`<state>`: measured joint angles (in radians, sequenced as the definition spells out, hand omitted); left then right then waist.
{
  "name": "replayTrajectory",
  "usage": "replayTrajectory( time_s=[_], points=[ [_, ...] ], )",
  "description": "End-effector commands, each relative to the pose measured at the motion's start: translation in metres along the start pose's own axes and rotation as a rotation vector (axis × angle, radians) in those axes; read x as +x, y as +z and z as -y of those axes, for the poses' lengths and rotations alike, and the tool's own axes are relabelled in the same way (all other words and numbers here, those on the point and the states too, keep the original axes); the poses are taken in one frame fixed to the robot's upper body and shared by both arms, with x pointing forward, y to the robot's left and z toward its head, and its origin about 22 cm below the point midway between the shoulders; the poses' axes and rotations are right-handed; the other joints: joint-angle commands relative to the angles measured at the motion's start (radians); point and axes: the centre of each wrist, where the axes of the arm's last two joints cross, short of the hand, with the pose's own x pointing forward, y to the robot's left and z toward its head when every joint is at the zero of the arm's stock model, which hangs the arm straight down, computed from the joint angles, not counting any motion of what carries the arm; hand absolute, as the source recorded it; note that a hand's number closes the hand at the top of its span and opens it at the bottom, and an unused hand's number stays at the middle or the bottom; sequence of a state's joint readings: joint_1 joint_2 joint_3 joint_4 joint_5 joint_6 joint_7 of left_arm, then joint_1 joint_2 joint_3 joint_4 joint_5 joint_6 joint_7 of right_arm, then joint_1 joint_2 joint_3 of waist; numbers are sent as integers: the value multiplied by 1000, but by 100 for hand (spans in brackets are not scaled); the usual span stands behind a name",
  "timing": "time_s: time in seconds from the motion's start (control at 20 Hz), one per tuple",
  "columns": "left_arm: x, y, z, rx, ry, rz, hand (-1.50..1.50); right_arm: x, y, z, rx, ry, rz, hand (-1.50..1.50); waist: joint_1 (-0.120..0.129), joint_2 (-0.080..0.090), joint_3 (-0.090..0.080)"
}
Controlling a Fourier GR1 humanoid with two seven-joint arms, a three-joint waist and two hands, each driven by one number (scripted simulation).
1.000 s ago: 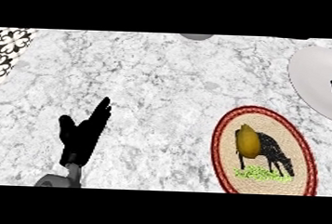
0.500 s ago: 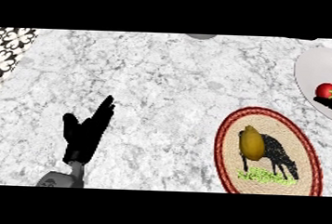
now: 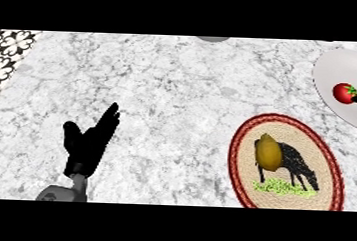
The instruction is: Pick the tomato from the placemat and place it in the plate
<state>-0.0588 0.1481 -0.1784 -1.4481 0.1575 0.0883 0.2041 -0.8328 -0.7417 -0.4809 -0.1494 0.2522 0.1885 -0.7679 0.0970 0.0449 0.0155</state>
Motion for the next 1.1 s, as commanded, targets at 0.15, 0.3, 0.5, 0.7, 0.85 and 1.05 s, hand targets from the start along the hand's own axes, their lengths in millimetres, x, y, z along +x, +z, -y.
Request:
replayTrajectory(
  time_s=[0.15, 0.3, 0.5, 0.7, 0.85, 1.05],
  points=[
    [-3, -1, -6, 24, 16, -47, 0, -5, 27, 48, 53, -164, -37, -150, -26, 1, -2],
    [-5, 5, 1, 27, 11, -31, 0, -2, 36, 67, 120, -209, -51, -150, -28, -7, -2],
    [-8, 3, -4, 27, 13, -42, 0, -6, 48, 78, 192, -202, -42, -150, -43, -3, 0],
    [-12, 4, -9, 55, 13, -43, 0, -4, 60, 97, 247, -166, -59, -150, -56, -5, 1],
    [-15, 7, -11, 60, 29, -50, 0, -6, 66, 99, 271, -118, -58, -150, -52, -8, 1],
    [-17, 12, -11, 38, 41, -47, 0, -5, 77, 111, 277, -78, -54, -150, -55, -14, 0]
  ],
)
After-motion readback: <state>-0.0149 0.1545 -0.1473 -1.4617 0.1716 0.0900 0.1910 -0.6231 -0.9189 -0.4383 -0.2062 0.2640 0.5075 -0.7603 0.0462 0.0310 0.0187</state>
